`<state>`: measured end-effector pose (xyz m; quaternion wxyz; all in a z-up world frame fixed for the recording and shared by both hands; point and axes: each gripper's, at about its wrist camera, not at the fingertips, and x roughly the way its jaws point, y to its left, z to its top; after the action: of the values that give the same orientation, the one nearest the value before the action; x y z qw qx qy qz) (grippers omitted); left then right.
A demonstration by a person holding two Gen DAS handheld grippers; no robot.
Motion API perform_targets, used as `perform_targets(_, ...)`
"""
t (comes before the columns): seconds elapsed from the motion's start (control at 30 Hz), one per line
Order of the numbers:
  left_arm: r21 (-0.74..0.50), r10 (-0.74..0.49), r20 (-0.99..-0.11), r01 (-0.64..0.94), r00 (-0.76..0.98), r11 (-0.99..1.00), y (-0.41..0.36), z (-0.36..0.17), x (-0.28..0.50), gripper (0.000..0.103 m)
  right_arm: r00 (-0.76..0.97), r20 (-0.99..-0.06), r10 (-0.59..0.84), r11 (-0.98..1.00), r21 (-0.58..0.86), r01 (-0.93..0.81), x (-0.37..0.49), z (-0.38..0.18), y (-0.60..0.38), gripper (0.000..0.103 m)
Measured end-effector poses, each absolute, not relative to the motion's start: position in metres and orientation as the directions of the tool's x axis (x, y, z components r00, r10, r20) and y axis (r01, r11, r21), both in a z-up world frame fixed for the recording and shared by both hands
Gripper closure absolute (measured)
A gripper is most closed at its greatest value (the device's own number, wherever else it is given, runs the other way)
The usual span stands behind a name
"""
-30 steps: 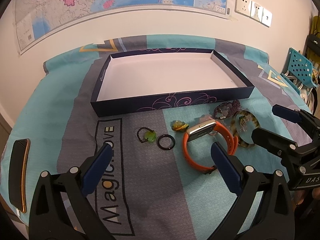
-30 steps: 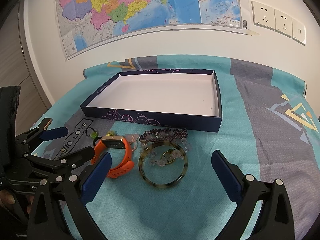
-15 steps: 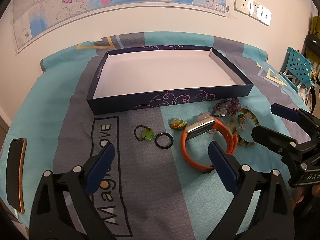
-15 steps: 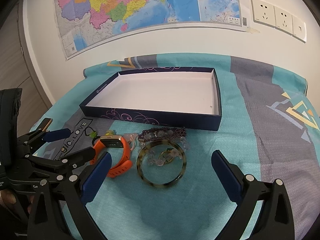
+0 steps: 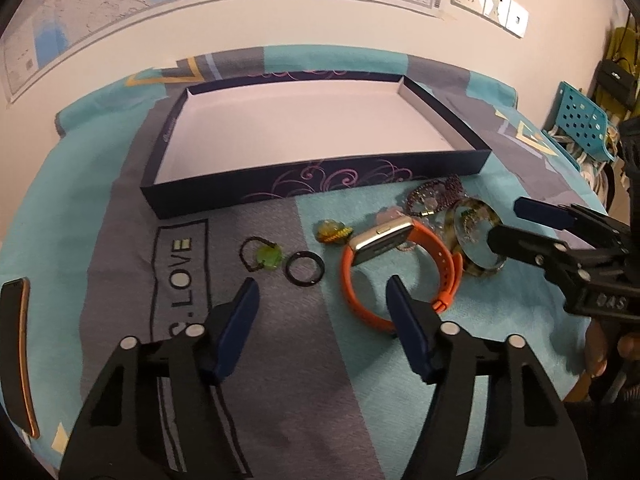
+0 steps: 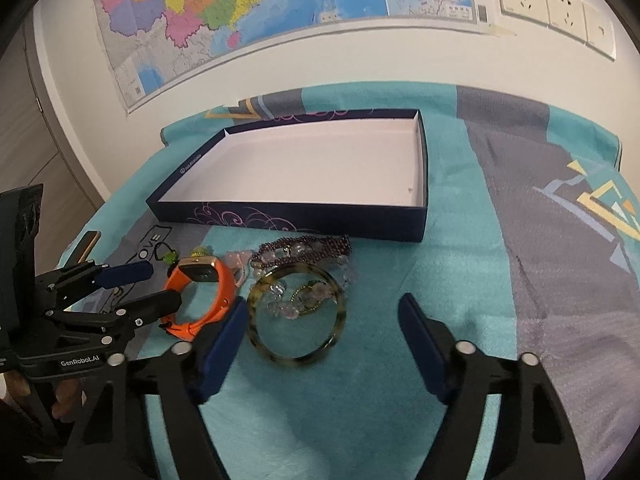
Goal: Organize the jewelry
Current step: 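Grasp the orange smartwatch with the left gripper while the right gripper grasps the tortoiseshell bangle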
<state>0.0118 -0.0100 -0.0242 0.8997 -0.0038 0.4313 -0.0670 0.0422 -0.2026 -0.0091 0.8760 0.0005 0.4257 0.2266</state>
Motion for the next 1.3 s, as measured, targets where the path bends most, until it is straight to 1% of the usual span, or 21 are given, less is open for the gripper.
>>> perform_targets(0.03,-0.073,-0.135,-0.778,0.126,0.613,0.989,-0.01,-0.025,0.012,0.046,0.53,-0.749,0.397,0.897,0.193,-0.399,0.043,-0.01,-0.202,0.039)
perform_targets(0.1,-0.088,-0.156,-0.779,0.141,0.607,0.986,-0.011,-0.025,0.012,0.055,0.517,-0.76,0.394,0.895,0.191,-0.403,0.046,-0.012,-0.202,0.054)
perform_targets(0.13,-0.094,-0.166,-0.78,0.149,0.603,0.984,-0.011,-0.025,0.012,0.058,0.507,-0.766,0.396,0.893,0.193,-0.407,0.047,-0.014,-0.201,0.059)
perform_targets(0.17,-0.099,-0.174,-0.781,0.156,0.6,0.983,-0.011,-0.025,0.012,0.062,0.499,-0.77,0.398,0.892,0.198,-0.406,0.049,-0.015,-0.201,0.066)
perform_targets(0.2,-0.105,-0.183,-0.782,0.163,0.596,0.981,-0.011,-0.025,0.012,0.067,0.49,-0.773,0.402,0.89,0.204,-0.408,0.05,-0.017,-0.201,0.071)
perform_targets(0.27,-0.119,-0.202,-0.784,0.176,0.586,0.977,-0.012,-0.026,0.013,0.072,0.485,-0.774,0.406,0.888,0.208,-0.411,0.05,-0.018,-0.202,0.075)
perform_targets(0.33,-0.132,-0.216,-0.787,0.185,0.578,0.974,-0.012,-0.027,0.015,0.075,0.482,-0.773,0.413,0.886,0.217,-0.411,0.051,-0.018,-0.203,0.079)
perform_targets(0.37,-0.137,-0.222,-0.788,0.187,0.574,0.973,-0.012,-0.027,0.015,0.078,0.484,-0.774,0.407,0.889,0.214,-0.405,0.051,-0.019,-0.203,0.088)
perform_targets(0.4,-0.14,-0.225,-0.789,0.189,0.571,0.972,-0.012,-0.027,0.016,0.081,0.484,-0.777,0.402,0.891,0.211,-0.401,0.052,-0.019,-0.204,0.093)
perform_targets(0.57,-0.134,-0.225,-0.795,0.197,0.564,0.971,-0.013,-0.028,0.018,0.089,0.484,-0.77,0.416,0.89,0.236,-0.39,0.054,-0.017,-0.211,0.096)
perform_targets(0.7,-0.129,-0.22,-0.797,0.197,0.563,0.972,-0.014,-0.026,0.018,0.097,0.493,-0.759,0.425,0.888,0.244,-0.39,0.055,-0.011,-0.215,0.096)
perform_targets(0.87,-0.13,-0.217,-0.794,0.19,0.568,0.973,-0.011,-0.024,0.018,0.098,0.497,-0.741,0.451,0.879,0.273,-0.391,0.056,-0.004,-0.22,0.096)
perform_targets(1.03,-0.162,-0.243,-0.778,0.188,0.58,0.969,-0.003,-0.016,0.016,0.098,0.5,-0.716,0.487,0.863,0.305,-0.404,0.058,0.006,-0.222,0.096)
perform_targets(1.2,-0.189,-0.264,-0.747,0.185,0.611,0.964,0.009,0.001,0.02,0.098,0.511,-0.699,0.5,0.855,0.303,-0.422,0.067,0.018,-0.218,0.096)
perform_targets(1.3,-0.189,-0.255,-0.729,0.171,0.636,0.967,0.017,0.014,0.028,0.098,0.527,-0.684,0.505,0.851,0.293,-0.435,0.081,0.028,-0.213,0.096)
